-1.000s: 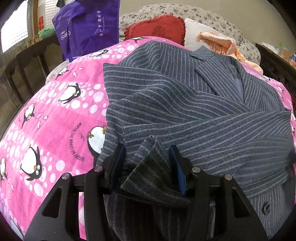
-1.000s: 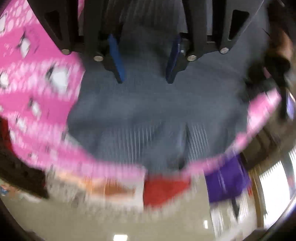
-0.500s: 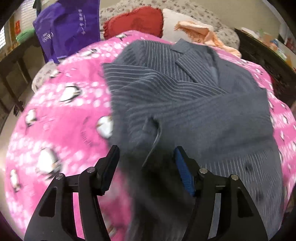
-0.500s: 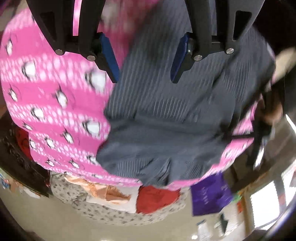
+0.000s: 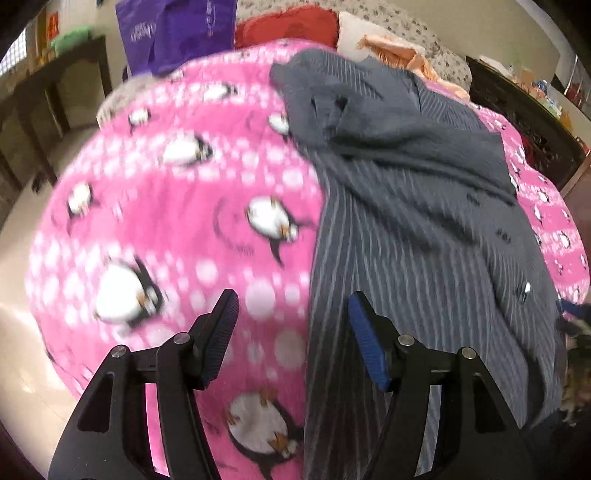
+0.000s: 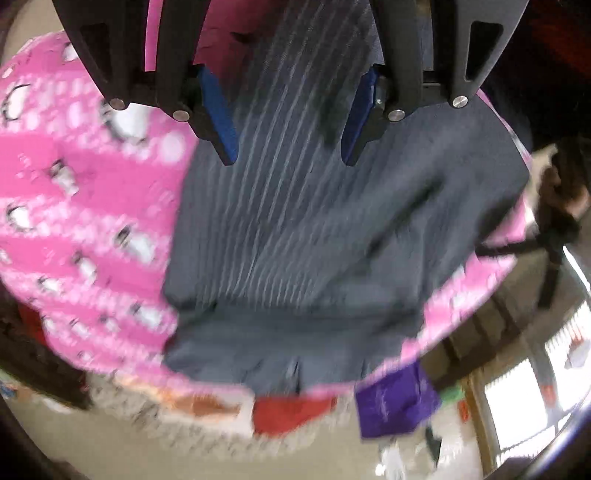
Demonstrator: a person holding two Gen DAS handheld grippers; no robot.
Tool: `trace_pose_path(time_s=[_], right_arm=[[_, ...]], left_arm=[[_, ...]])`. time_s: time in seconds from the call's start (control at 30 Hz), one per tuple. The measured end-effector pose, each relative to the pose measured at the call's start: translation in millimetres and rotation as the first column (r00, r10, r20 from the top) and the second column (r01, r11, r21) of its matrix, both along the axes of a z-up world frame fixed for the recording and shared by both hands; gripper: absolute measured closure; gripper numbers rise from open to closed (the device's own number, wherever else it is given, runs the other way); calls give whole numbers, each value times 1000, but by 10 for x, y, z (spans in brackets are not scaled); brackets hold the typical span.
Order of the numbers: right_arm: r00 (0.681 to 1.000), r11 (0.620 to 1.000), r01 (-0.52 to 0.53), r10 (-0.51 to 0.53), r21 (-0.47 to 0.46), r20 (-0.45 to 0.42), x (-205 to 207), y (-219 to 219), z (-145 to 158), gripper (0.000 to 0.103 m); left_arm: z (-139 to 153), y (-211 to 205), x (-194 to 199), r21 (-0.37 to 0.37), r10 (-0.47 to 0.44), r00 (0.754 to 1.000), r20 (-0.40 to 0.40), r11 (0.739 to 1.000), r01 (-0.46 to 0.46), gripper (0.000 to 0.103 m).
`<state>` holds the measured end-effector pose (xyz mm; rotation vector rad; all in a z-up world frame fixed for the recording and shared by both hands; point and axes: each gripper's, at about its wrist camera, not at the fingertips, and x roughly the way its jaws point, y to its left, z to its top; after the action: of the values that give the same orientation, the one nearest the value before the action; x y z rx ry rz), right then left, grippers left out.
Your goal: Fold large clothes
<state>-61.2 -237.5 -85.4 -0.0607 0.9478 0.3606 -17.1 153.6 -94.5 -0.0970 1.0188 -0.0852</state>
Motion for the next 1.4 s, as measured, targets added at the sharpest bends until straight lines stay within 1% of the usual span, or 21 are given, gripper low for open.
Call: trace_pose_path(time_s=[0.03, 0.07, 0.17, 0.23, 0.3, 0.4, 0.53, 0.73, 0.8, 0.87, 0.93, 1.0, 1.07, 1.1, 1.17, 1.23, 1.27, 1.3, 1.33, 1.37, 1.4], right_arm=[[999, 1000, 15, -15, -16, -28, 34, 4, -87, 47], [999, 1000, 29, -30, -5, -27, 32, -3, -131, 46], [998, 998, 56, -57, 40, 8, -7, -46, -18, 46], [994, 996, 84, -86, 40, 63, -52, -123, 81, 46], [991, 992, 117, -121, 53, 65, -55, -250, 102, 46], [982, 977, 187, -189, 98, 4, -55, -487, -14, 45], [972, 952, 234, -223, 196, -77, -96, -664, -162, 45], [988, 931, 143, -114, 334, -106, -251, -677, -215, 45], [989, 915, 136, -105, 381, -101, -265, -702, -241, 44], [989, 881, 134, -94, 454, -110, -240, -743, -283, 44], [991, 842, 116, -64, 527, -115, -200, -767, -304, 45], [992, 817, 88, -18, 570, -127, -146, -731, -343, 45], [991, 805, 95, -21, 585, -131, -97, -700, -385, 45], [992, 789, 102, -32, 606, -126, -51, -699, -397, 46], [990, 763, 115, -39, 637, -132, 14, -693, -420, 46], [992, 745, 77, 10, 662, -126, 30, -636, -401, 46], [991, 745, 42, 57, 666, -125, 20, -587, -383, 46], [988, 765, 7, 92, 644, -121, 3, -520, -356, 46], [987, 794, -11, 105, 608, -119, -21, -471, -332, 47], [988, 806, -13, 102, 592, -117, -45, -463, -323, 47], [989, 812, -3, 87, 583, -117, -62, -469, -316, 47]], left_arm=[[-42, -1, 6, 2, -1, 1000, -9, 1000, 1, 40], [-66, -24, -28, 12, -4, 1000, 20, 1000, 4, 37], [-80, -116, -45, 40, -14, 999, 32, 999, 13, 30], [-82, -133, -49, 47, -8, 1000, 27, 999, 7, 30], [-80, -134, -66, 35, -14, 1000, 10, 999, 13, 30], [-83, -86, -129, -3, -41, 999, 3, 999, 41, 27], [-79, -122, -213, 9, -97, 995, -11, 995, 97, 27], [-59, -184, -331, -19, -192, 981, -28, 981, 192, 28], [-50, -148, -305, -22, -187, 982, -24, 982, 187, 40], [-31, -80, -263, -51, -170, 985, -25, 984, 169, 60], [-22, -43, -240, -80, -168, 985, -38, 983, 164, 66], [-13, -50, -236, -99, -191, 981, -45, 978, 186, 66], [-18, -83, -247, -99, -219, 974, -51, 972, 213, 66], [-28, -92, -241, -97, -228, 972, -51, 970, 222, 65], [-38, -88, -205, -122, -240, 970, -39, 965, 234, 54], [-39, -115, -168, -136, -248, 968, -32, 961, 242, 47], [-36, -132, -165, -135, -253, 967, -33, 960, 246, 45], [-26, -166, -173, -141, -267, 963, -39, 956, 259, 45], [-11, -205, -197, -169, -302, 952, -47, 942, 290, 45], [3, -241, -222, -218, -345, 937, -49, 919, 327, 45], [26, -270, -257, -238, -371, 928, -42, 905, 352, 46]])
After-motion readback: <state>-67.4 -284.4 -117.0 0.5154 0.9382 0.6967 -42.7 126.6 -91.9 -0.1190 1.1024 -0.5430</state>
